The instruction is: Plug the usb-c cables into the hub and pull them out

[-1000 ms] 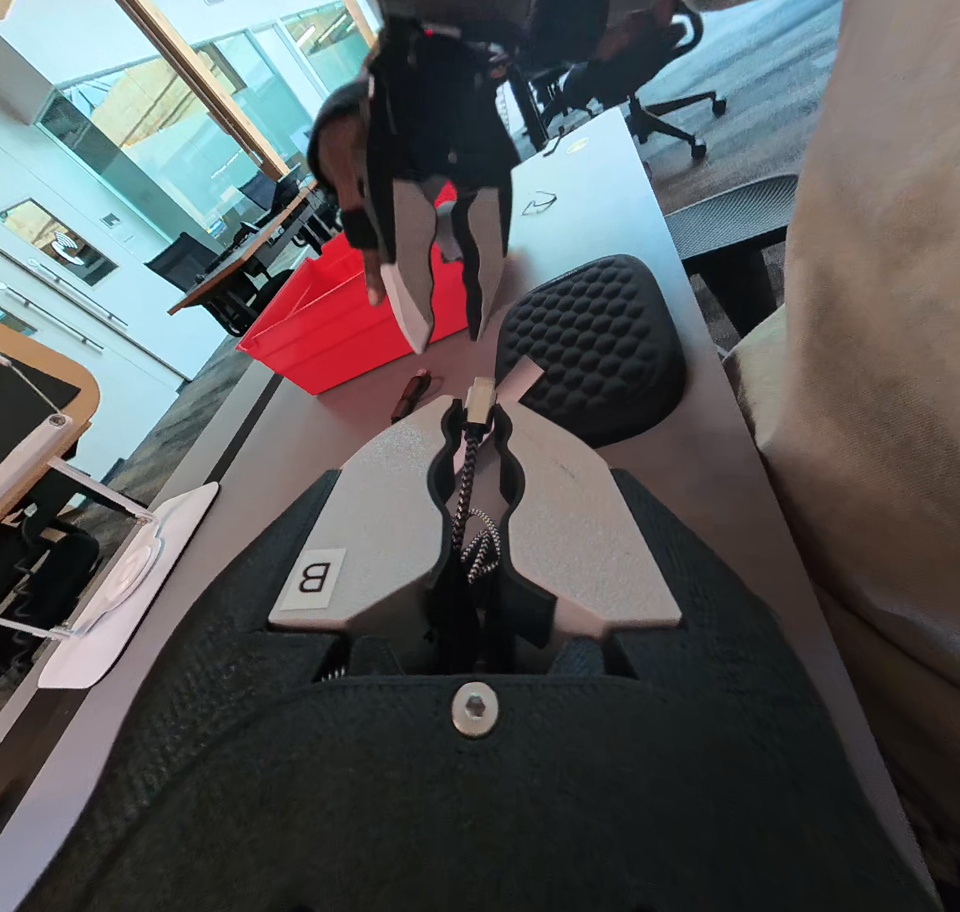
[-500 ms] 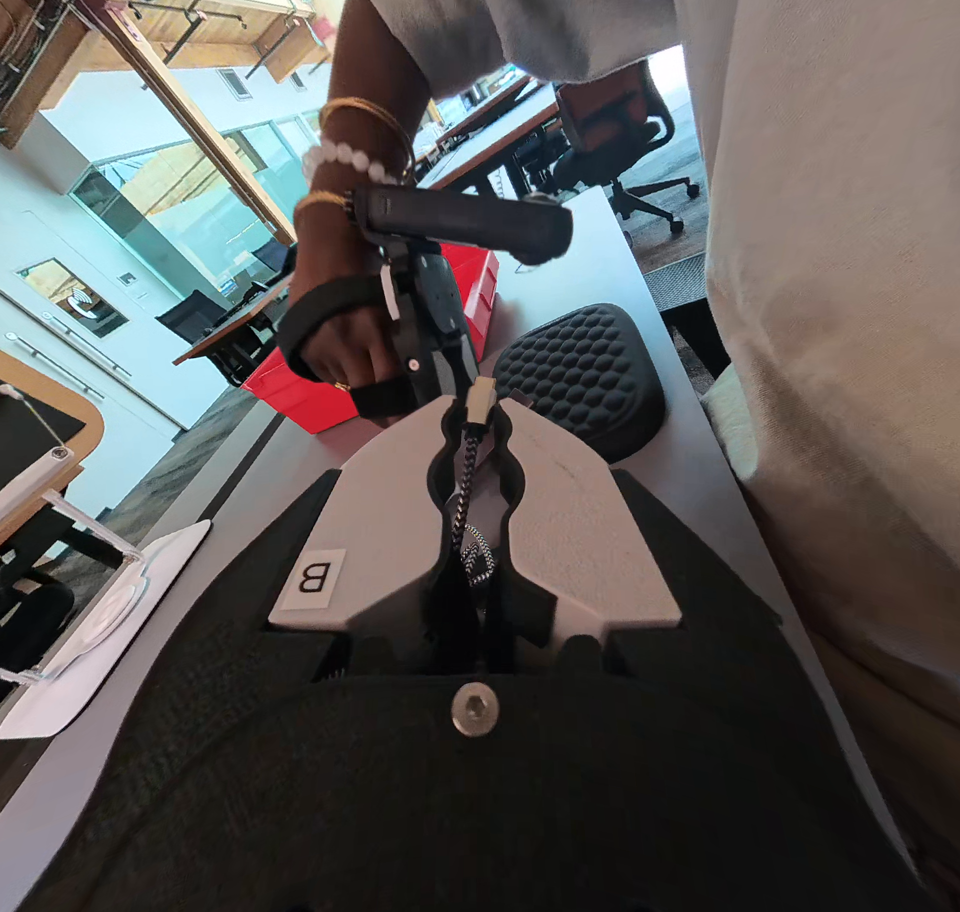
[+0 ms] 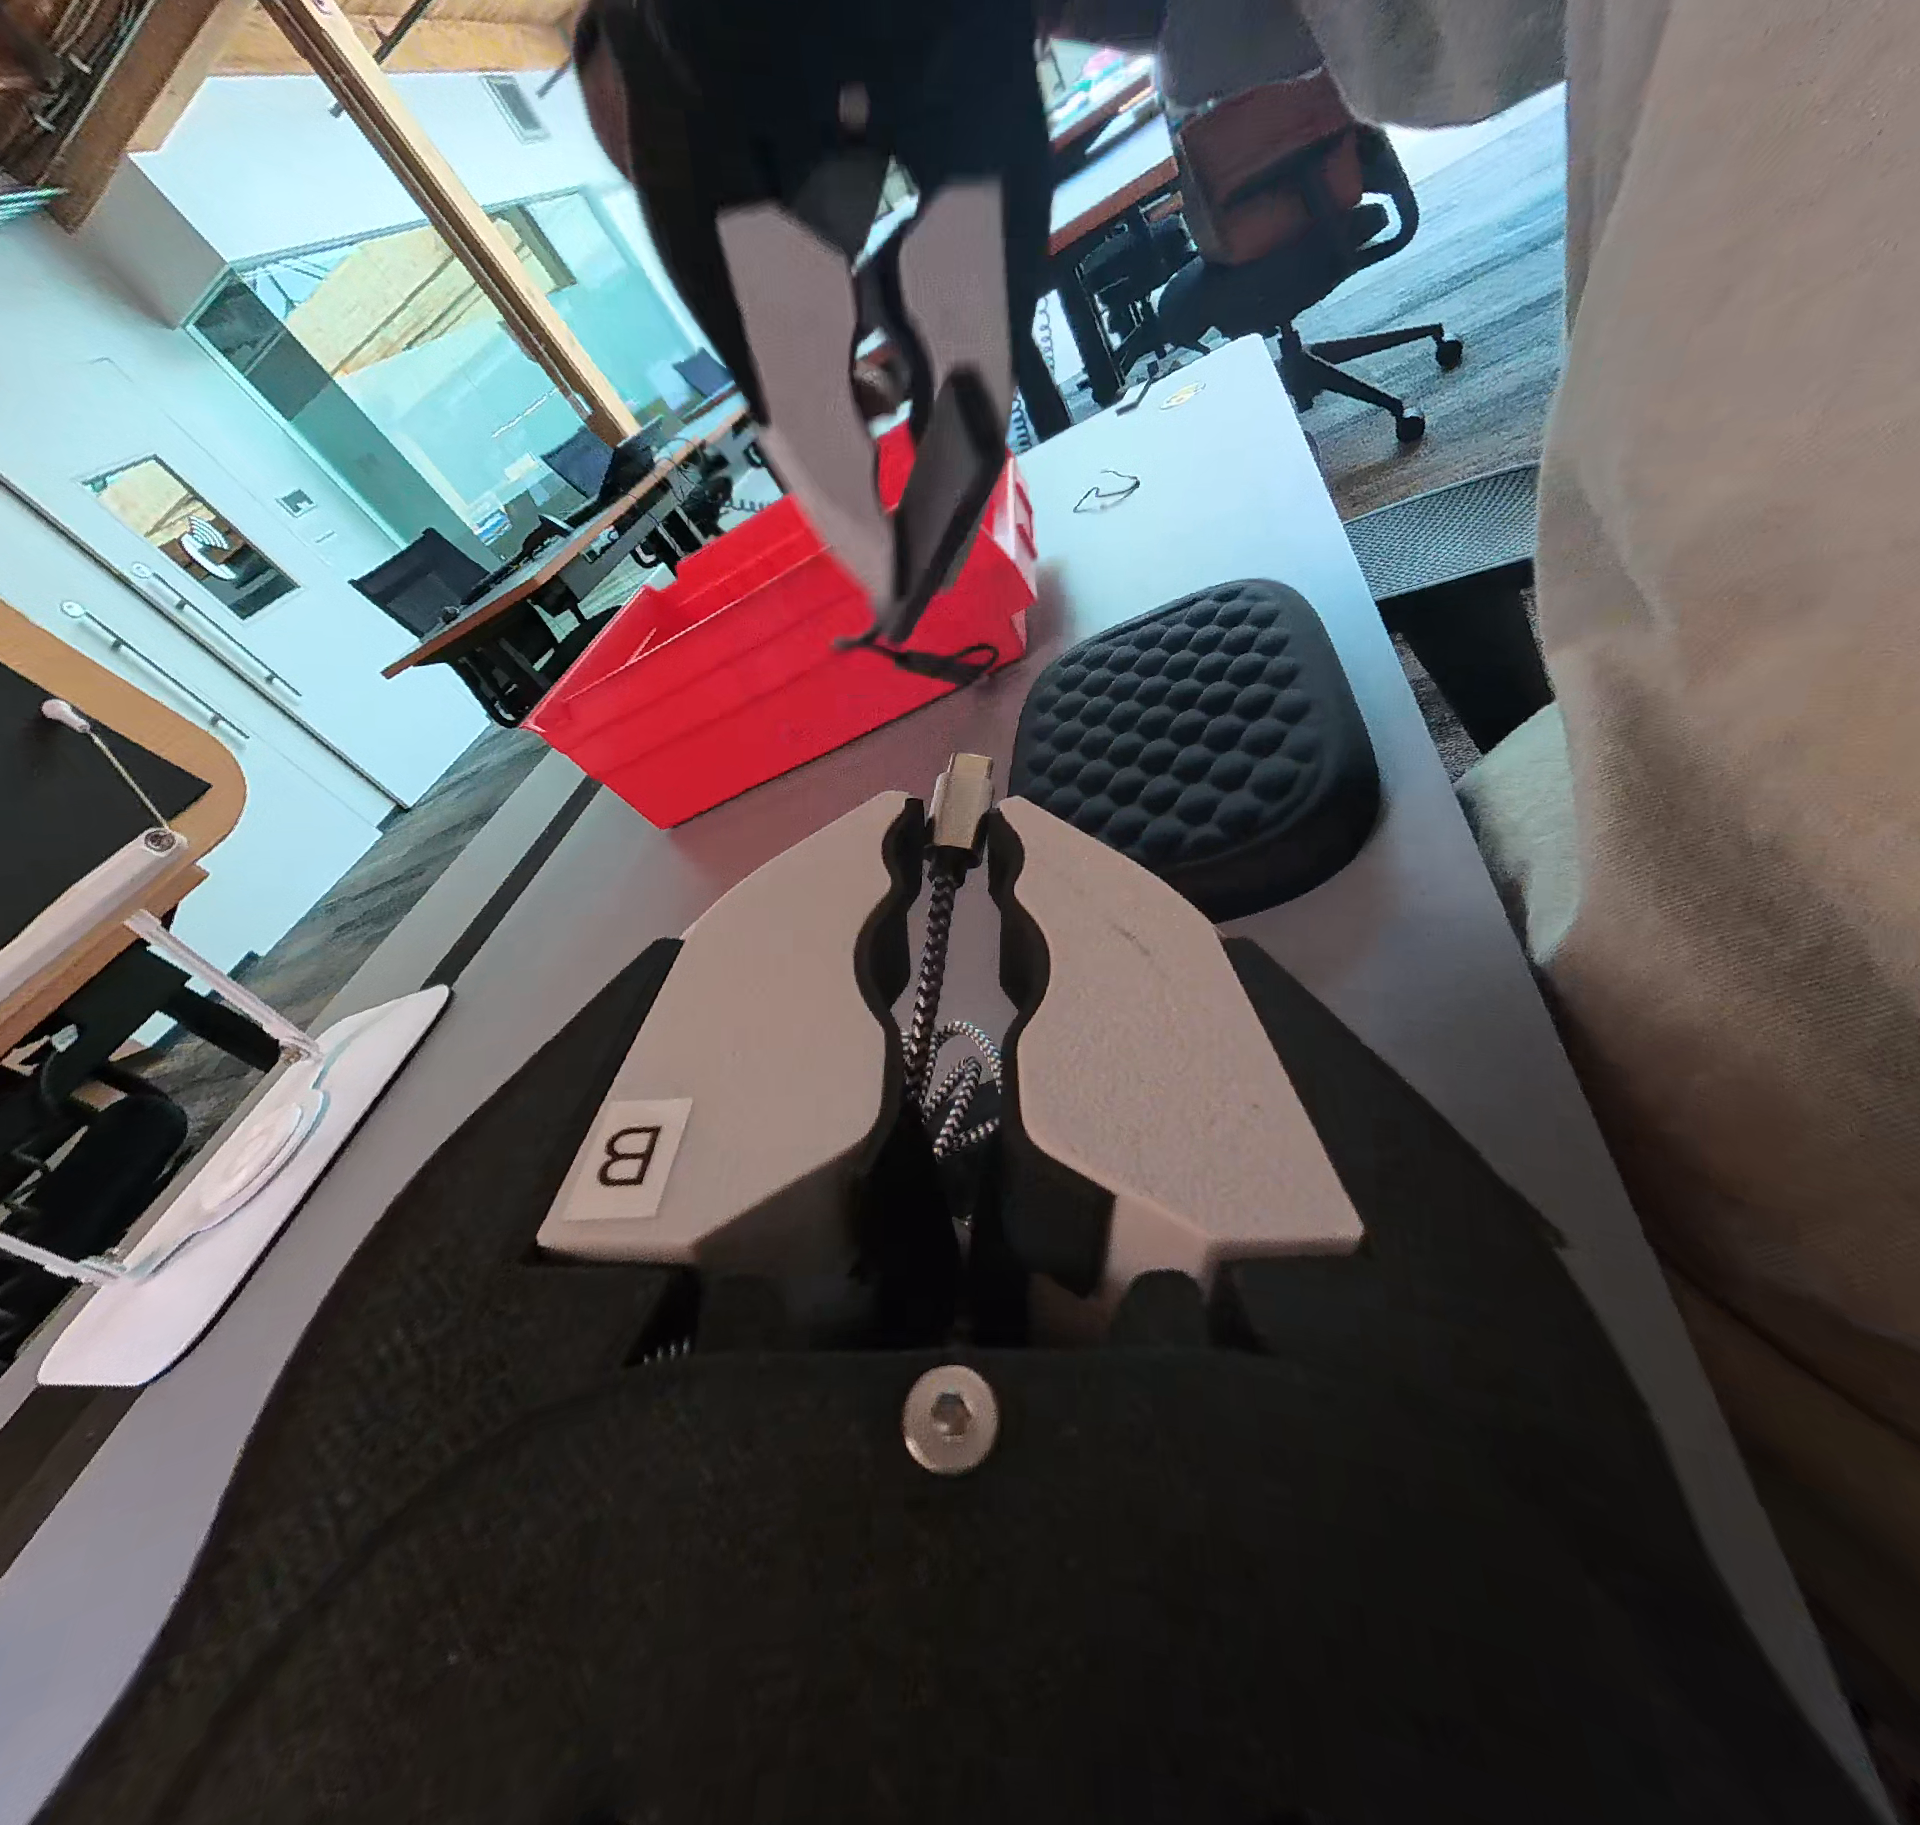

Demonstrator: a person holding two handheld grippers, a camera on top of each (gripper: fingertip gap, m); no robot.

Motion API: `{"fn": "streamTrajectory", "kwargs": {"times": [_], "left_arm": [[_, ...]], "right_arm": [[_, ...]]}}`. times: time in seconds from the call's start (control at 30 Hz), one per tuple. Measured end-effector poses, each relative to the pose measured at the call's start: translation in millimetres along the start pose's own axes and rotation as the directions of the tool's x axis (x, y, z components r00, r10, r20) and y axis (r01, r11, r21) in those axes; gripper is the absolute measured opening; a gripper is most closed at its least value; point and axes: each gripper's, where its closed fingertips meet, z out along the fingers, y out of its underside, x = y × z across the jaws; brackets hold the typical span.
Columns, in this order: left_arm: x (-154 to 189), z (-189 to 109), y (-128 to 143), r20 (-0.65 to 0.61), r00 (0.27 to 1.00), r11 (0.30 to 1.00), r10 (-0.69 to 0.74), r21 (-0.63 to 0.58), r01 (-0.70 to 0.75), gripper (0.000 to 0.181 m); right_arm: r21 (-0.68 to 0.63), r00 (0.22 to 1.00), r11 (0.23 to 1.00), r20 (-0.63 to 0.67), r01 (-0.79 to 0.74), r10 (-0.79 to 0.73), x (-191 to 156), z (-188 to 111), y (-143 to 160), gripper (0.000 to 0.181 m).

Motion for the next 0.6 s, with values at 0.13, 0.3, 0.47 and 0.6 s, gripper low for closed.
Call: {"fn": "streamTrajectory", "kwargs": {"times": [0.13,0.3,0.47,0.6], "left_arm": [[1,2,-2,-0.003,1.000,1.000,0.014,-0.010,-0.014,0.010],[-1,2,-4,0.009,1.000,1.000,0.019,-0.010,-0.019,0.010],[0,4,4,0.003,1.000,0.998,0.017,-0.060,-0.017,0.010],[1,6,14,-0.005,1.000,0.995,0.009,-0.102,-0.009,0.010]], "right_arm": [[-0.079,0.954,0.985,0.246,-0.153,0.168,-41,-42,19,0.009],[-0.079,0.872,0.952,0.384,-0.295,0.302,-51,-64,30,0.008],[-0.191,0.811,0.931,0.457,-0.312,0.366,-70,3,43,0.008],[-0.054,0.855,0.936,0.391,-0.347,0.340,-52,61,19,0.008]]}}
